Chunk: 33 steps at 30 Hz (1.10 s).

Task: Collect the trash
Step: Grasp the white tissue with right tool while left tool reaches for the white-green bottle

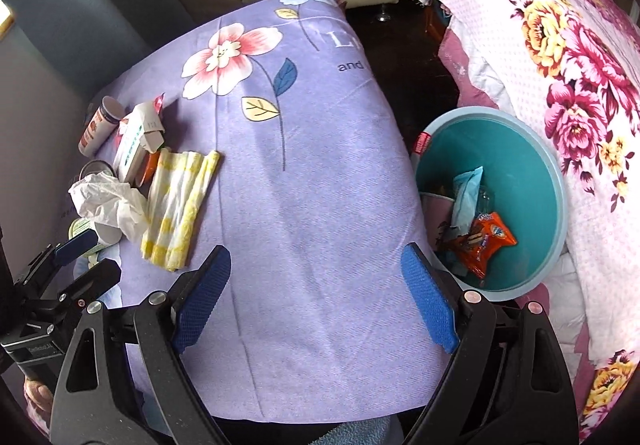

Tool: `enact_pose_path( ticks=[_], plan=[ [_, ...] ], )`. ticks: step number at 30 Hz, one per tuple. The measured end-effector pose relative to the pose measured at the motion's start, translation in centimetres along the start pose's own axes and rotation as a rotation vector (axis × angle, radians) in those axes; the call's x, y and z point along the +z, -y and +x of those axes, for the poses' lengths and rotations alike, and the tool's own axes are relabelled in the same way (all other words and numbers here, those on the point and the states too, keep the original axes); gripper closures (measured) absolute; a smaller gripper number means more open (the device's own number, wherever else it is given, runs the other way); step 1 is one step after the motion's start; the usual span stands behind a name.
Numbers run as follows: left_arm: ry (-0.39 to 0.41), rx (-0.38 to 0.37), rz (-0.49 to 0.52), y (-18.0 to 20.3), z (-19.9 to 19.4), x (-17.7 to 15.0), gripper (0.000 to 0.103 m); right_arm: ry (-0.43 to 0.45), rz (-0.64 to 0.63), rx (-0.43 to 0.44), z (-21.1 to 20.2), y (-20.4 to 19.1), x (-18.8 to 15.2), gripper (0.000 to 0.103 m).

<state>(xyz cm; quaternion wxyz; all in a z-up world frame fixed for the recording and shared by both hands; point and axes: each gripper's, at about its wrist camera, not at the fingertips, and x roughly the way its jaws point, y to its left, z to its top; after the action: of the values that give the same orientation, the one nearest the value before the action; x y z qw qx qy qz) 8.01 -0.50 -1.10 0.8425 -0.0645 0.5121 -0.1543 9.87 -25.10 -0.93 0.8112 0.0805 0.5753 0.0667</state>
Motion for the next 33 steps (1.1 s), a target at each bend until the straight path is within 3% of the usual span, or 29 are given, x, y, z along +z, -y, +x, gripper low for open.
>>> enact_pose_path(
  ticks=[9, 17, 20, 25, 31, 33],
  plan=[
    [0.067, 0.122, -0.114, -9.6, -4.7, -1.8, 0.008, -0.055, -0.195, 0.052, 2.0, -9.7, 1.4, 0.020],
    [0.055, 0.207, -0.224, -16.7, -5.0, -2.6, 0.008, -0.075, -0.309, 0.130, 4.2, -17.4, 3.0, 0.020],
    [0.040, 0.215, -0.240, -18.1, -4.6, -2.8, 0.008, -0.094, -0.350, 0.148, 5.3, -19.8, 3.5, 0.020],
    [0.054, 0.153, -0.258, -19.3, -4.4, -3.3, 0.004, -0.128, -0.391, 0.168, 7.5, -22.2, 3.9, 0.020],
    [0.025, 0.115, -0.189, -18.1, -3.4, -3.6, 0.004, -0.162, -0.366, 0.212, 9.3, -22.8, 4.0, 0.021],
    [0.008, 0.119, -0.159, -17.5, -2.8, -3.7, 0.004, -0.165, -0.358, 0.218, 9.6, -22.7, 3.8, 0.037]
  ],
)
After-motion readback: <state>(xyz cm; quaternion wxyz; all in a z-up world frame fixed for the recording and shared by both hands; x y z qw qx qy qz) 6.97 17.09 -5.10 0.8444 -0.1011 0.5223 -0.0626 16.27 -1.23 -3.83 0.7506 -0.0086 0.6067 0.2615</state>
